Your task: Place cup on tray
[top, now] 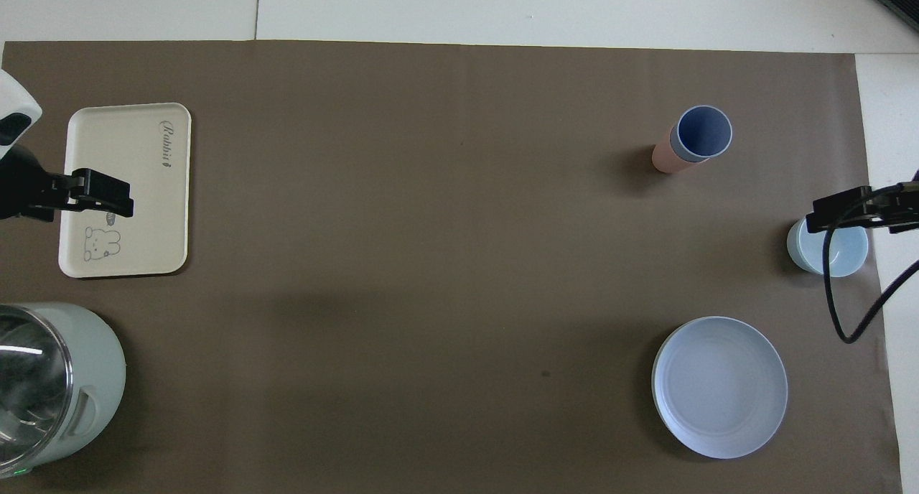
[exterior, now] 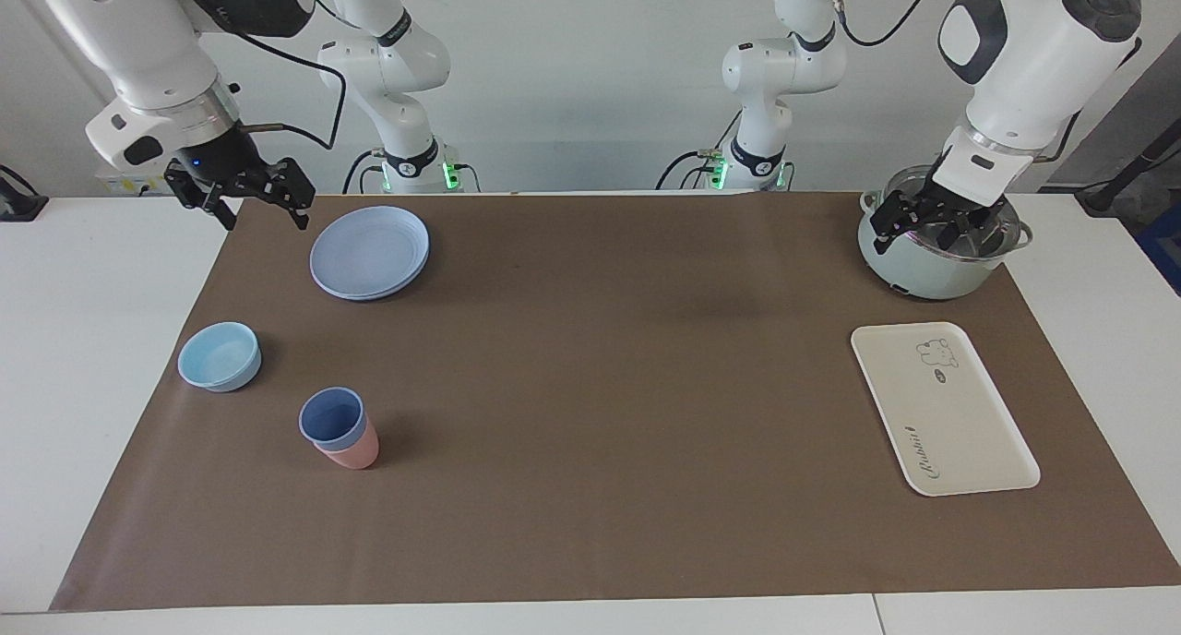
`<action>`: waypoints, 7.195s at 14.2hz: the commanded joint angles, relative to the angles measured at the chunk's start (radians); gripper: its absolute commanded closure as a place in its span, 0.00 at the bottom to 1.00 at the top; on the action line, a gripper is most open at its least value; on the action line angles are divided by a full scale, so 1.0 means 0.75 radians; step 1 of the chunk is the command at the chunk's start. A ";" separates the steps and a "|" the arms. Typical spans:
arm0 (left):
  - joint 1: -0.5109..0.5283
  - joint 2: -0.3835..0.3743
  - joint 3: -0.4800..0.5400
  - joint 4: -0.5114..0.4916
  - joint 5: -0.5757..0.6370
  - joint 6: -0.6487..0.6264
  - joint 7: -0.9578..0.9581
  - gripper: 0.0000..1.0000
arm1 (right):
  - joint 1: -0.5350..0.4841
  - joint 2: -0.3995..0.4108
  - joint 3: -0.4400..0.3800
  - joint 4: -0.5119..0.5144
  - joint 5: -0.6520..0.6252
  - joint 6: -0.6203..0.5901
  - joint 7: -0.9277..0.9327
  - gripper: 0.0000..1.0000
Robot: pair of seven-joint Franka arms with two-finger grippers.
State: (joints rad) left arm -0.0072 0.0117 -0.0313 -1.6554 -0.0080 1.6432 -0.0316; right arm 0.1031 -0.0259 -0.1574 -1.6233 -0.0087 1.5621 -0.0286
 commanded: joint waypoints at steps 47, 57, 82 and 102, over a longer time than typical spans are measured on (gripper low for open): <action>0.003 -0.030 0.001 -0.026 -0.002 -0.007 -0.009 0.00 | -0.211 0.654 0.003 -0.384 2.143 0.813 -2.844 0.00; 0.003 -0.030 0.001 -0.026 -0.004 -0.007 -0.009 0.00 | -0.156 0.656 0.003 -0.398 2.237 0.864 -2.893 0.01; 0.001 -0.030 0.001 -0.024 -0.004 -0.007 -0.009 0.00 | 0.192 0.231 0.009 -0.206 0.552 0.742 -1.474 1.00; 0.001 -0.030 0.001 -0.024 -0.002 -0.007 -0.009 0.00 | 0.615 0.251 0.016 0.029 0.216 0.533 -0.976 1.00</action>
State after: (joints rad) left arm -0.0072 0.0116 -0.0313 -1.6554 -0.0080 1.6432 -0.0317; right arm 0.5635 0.1566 -0.1487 -1.6121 0.1774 1.9451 -0.7805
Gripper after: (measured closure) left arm 0.000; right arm 0.163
